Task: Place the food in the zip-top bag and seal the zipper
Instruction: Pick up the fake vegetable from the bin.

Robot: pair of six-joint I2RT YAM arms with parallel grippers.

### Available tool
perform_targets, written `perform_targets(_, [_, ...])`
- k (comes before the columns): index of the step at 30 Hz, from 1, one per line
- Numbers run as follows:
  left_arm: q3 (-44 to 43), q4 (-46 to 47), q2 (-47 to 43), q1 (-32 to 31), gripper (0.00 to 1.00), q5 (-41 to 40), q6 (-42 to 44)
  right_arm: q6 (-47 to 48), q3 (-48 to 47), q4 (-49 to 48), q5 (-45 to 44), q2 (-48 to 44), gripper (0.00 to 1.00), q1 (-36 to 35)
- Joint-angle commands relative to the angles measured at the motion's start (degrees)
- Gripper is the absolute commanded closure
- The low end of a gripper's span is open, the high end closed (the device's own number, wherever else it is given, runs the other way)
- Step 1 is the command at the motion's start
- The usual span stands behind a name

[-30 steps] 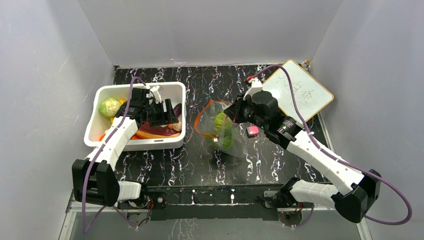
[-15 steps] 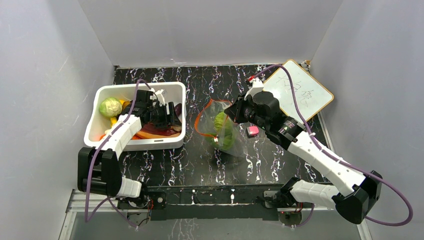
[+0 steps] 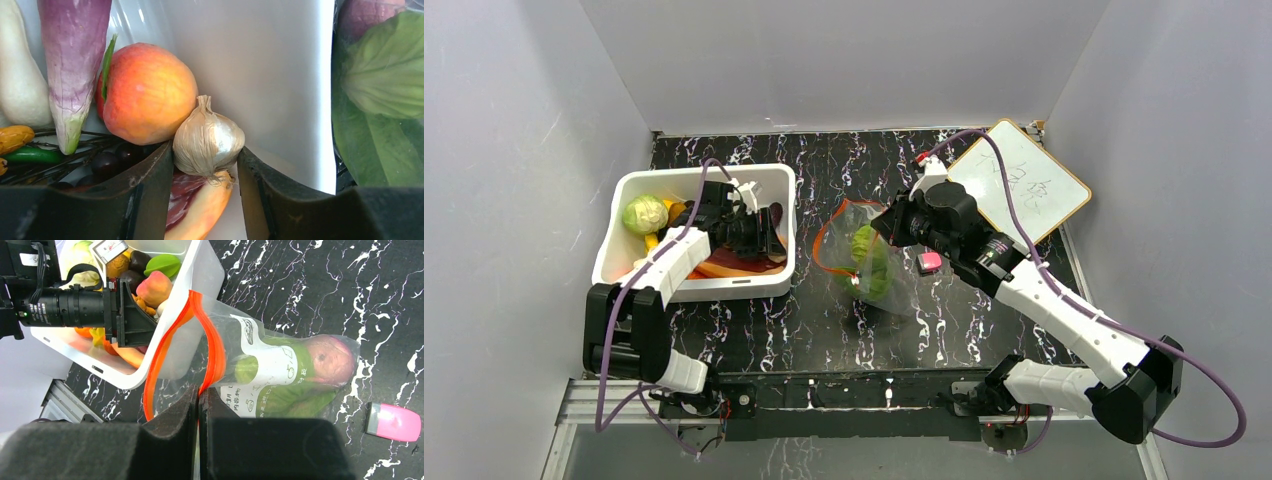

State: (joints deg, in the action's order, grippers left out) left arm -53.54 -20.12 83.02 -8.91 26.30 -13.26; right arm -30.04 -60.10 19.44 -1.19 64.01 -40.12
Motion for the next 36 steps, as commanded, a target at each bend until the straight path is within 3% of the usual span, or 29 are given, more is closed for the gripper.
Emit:
perform_targets(1, [0.01, -1.72, -3.77, 0.29, 0.60, -0.11, 2.13, 0.58, -2.22, -5.64, -0.13, -0.38, 1.00, -0.05])
perform_targets(8, [0.55, -2.59, -7.61, 0.34, 0.67, -1.59, 1.17, 0.43, -1.64, -6.06, 0.30, -0.56, 1.00, -0.05])
perform_targets(25, [-5.43, -5.64, -15.98, 0.29, 0.68, -3.97, -3.21, -1.42, -2.92, -8.62, 1.43, 0.81, 1.00, 0.00])
perform_targets(36, [-10.31, -3.52, -18.50, 0.21, 0.68, 6.53, -6.69, -9.04, -2.92, -14.57, -1.46, 2.82, 1.00, -0.01])
